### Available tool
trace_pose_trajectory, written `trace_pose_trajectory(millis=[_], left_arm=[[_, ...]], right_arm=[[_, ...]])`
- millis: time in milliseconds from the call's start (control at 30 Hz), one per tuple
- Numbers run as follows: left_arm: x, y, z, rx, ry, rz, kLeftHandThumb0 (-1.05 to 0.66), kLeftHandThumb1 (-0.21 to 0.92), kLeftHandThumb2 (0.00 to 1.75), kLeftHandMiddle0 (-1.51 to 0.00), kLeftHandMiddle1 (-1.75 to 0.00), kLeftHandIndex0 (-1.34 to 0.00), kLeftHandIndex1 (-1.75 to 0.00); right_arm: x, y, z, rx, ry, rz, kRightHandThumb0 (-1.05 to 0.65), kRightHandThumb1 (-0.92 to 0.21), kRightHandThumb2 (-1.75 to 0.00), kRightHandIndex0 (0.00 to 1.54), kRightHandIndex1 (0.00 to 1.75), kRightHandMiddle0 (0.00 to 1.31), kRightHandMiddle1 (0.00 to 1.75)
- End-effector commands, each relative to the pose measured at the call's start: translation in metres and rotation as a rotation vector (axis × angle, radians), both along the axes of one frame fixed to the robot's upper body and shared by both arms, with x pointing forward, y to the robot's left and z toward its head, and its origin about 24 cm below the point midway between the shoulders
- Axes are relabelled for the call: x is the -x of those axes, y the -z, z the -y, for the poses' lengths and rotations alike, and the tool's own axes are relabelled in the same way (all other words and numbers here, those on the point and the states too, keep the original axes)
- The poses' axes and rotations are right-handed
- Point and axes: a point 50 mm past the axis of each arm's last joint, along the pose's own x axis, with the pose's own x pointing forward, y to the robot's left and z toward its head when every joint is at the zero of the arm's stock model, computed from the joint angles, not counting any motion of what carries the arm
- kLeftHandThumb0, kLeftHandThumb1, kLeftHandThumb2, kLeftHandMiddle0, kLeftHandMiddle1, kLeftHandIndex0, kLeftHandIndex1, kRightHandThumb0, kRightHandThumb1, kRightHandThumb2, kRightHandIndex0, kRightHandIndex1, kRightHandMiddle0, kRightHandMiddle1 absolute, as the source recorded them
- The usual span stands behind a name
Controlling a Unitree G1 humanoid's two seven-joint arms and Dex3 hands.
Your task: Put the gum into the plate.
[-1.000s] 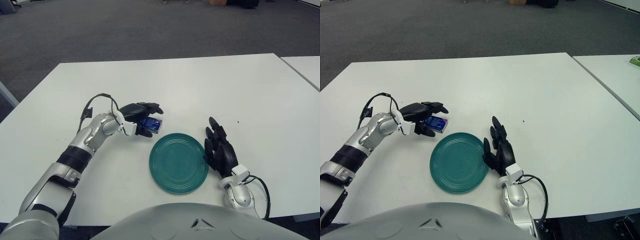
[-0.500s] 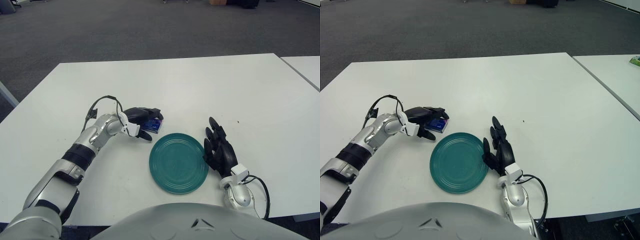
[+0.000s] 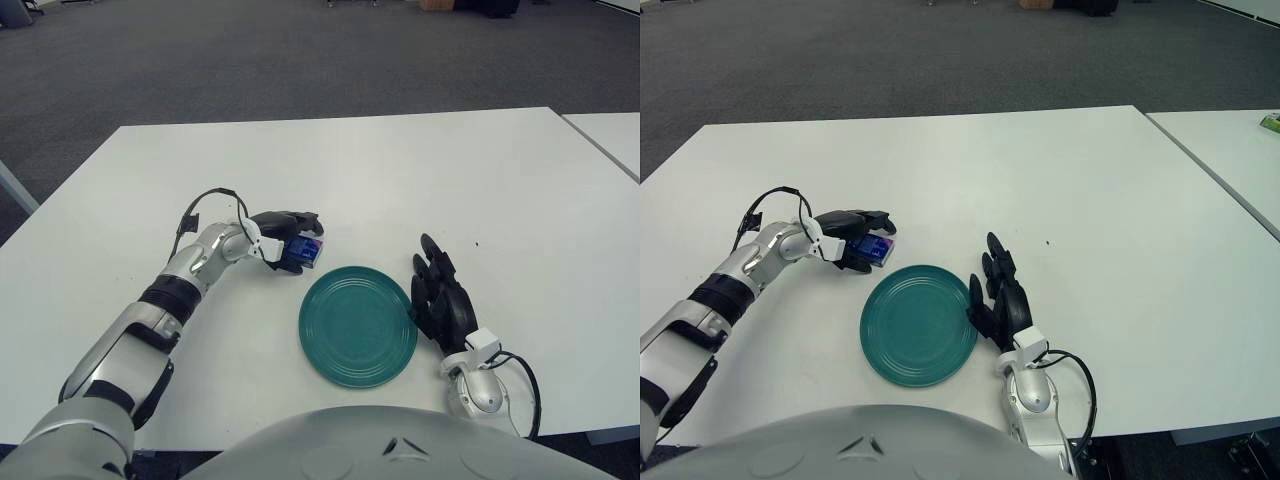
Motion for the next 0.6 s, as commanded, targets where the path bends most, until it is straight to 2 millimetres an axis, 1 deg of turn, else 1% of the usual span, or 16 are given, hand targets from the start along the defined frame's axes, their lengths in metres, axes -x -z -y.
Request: trace_pose_trajectory(millis=[0, 67, 167, 200, 233, 267, 300, 333, 367, 400, 433, 533, 567], left_arm=[[0.008, 0.018, -0.004, -0.056, -0.017, -0.13, -0.47, 0.46, 0.83, -0.35, -0.04, -0.06, -1.07], [0.009, 0.02, -0.003, -0.059, -0.016, -0.153, -0.43, 0.42, 0.89, -0.38, -0.06, -0.05, -1.09], [0.011, 0.024, -0.003, -0.068, -0.028, -0.175, -0.37, 0.39, 0.97, -0.42, -0.12, -0.05, -1.18], [0.012, 0.028, -0.004, -0.074, -0.04, -0.186, -0.35, 0.37, 1.0, -0.39, -0.26, -0.05, -1.24], [0.012, 0.03, -0.004, -0.078, -0.047, -0.193, -0.3, 0.35, 1.04, -0.37, -0.57, -0.05, -1.32], [0.012, 0.033, -0.005, -0.085, -0.054, -0.196, -0.29, 0.34, 1.06, -0.35, -0.7, -0.05, -1.36], [0.012, 0.035, -0.005, -0.089, -0.058, -0.198, -0.26, 0.33, 1.1, -0.34, -0.87, -0.1, -1.44], [0.012, 0.036, -0.005, -0.096, -0.061, -0.192, -0.25, 0.33, 1.12, -0.33, -0.98, -0.12, -1.5], [0.012, 0.037, -0.005, -0.1, -0.063, -0.187, -0.28, 0.39, 1.07, -0.33, -1.0, -0.18, -1.53], [0.012, 0.037, -0.005, -0.101, -0.065, -0.172, -0.31, 0.49, 0.96, -0.33, -1.02, -0.27, -1.57], [0.012, 0.038, -0.005, -0.101, -0.066, -0.161, -0.34, 0.56, 0.89, -0.36, -1.01, -0.33, -1.58], [0.013, 0.038, -0.004, -0.092, -0.069, -0.125, -0.37, 0.64, 0.79, -0.39, -1.02, -0.4, -1.6], [0.013, 0.038, -0.003, -0.088, -0.069, -0.114, -0.29, 0.65, 0.76, -0.41, -1.08, -0.41, -1.61]], right_arm=[[0.01, 0.012, 0.004, -0.014, 0.033, -0.074, -0.9, -0.92, -0.7, 0.13, 0.0, 0.0, 0.23], [0.01, 0.012, 0.004, -0.02, 0.034, -0.071, -0.89, -0.92, -0.69, 0.13, 0.01, 0.0, 0.25], [0.009, 0.012, 0.005, -0.027, 0.034, -0.067, -0.87, -0.92, -0.68, 0.13, 0.01, 0.0, 0.26], [0.009, 0.012, 0.005, -0.03, 0.036, -0.065, -0.87, -0.92, -0.69, 0.13, 0.01, 0.0, 0.27], [0.009, 0.012, 0.006, -0.031, 0.037, -0.063, -0.86, -0.92, -0.69, 0.14, 0.01, 0.0, 0.28], [0.009, 0.012, 0.006, -0.033, 0.038, -0.061, -0.86, -0.92, -0.69, 0.14, 0.01, 0.0, 0.29], [0.009, 0.012, 0.006, -0.033, 0.038, -0.06, -0.86, -0.92, -0.7, 0.14, 0.01, 0.0, 0.3], [0.009, 0.012, 0.006, -0.034, 0.038, -0.059, -0.86, -0.92, -0.7, 0.14, 0.01, 0.0, 0.3], [0.008, 0.011, 0.006, -0.034, 0.038, -0.057, -0.86, -0.92, -0.7, 0.15, 0.01, 0.0, 0.31], [0.008, 0.011, 0.006, -0.034, 0.037, -0.055, -0.86, -0.92, -0.71, 0.15, 0.01, 0.0, 0.32], [0.008, 0.011, 0.006, -0.033, 0.037, -0.054, -0.86, -0.92, -0.72, 0.15, 0.01, 0.0, 0.33], [0.008, 0.011, 0.007, -0.035, 0.036, -0.052, -0.85, -0.92, -0.73, 0.16, 0.01, 0.0, 0.36], [0.008, 0.01, 0.007, -0.037, 0.036, -0.051, -0.85, -0.92, -0.73, 0.16, 0.01, 0.0, 0.36]])
